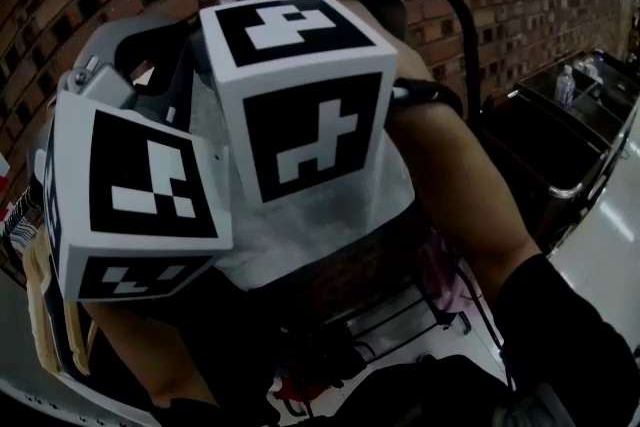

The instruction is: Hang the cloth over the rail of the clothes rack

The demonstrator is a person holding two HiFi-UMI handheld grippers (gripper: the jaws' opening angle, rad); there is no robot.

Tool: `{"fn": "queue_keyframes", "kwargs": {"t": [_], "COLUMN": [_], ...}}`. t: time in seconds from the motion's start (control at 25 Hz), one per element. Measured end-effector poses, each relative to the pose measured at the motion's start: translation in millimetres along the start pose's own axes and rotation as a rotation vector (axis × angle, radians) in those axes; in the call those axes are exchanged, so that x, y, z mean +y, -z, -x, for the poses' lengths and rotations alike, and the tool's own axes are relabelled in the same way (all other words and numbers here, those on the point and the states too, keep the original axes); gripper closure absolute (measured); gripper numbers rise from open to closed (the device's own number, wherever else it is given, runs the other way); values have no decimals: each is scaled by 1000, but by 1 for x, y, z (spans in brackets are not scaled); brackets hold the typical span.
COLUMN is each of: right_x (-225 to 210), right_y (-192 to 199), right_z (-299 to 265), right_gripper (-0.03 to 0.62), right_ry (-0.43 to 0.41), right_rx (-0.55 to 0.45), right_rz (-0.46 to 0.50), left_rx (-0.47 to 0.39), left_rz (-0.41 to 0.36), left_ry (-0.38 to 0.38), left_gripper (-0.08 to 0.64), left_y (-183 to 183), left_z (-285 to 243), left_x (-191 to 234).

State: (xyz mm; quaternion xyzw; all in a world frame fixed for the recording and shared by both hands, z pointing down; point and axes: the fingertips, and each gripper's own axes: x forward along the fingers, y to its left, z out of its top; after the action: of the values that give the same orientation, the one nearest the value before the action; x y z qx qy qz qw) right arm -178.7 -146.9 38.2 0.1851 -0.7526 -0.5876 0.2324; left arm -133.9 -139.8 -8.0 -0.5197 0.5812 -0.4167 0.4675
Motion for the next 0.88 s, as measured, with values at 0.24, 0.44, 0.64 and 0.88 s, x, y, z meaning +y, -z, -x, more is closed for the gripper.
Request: {"fn": "queue_keyframes", "kwargs": {"t": [0.24,0.44,0.64,0.88], "right_x": [64,132,172,213], "right_y": [12,36,62,99], "right_z": [-8,-30,-31,-21], "right_gripper": [588,588,588,588], "right_ry": [54,49,154,239], "right_rx": [-120,-184,-204,-258], "right_rz": [-356,-626,-843,-1169], "left_rx": [-33,13,68,115], "left_rz": [416,742,886,1059], "left_ry": [-65,-169,-191,-199], "left_gripper": [540,540,540,540], "left_y": [36,87,114,136], "left_z": [4,1,7,13], "left_x": [-62,-129,-189,-240]}}
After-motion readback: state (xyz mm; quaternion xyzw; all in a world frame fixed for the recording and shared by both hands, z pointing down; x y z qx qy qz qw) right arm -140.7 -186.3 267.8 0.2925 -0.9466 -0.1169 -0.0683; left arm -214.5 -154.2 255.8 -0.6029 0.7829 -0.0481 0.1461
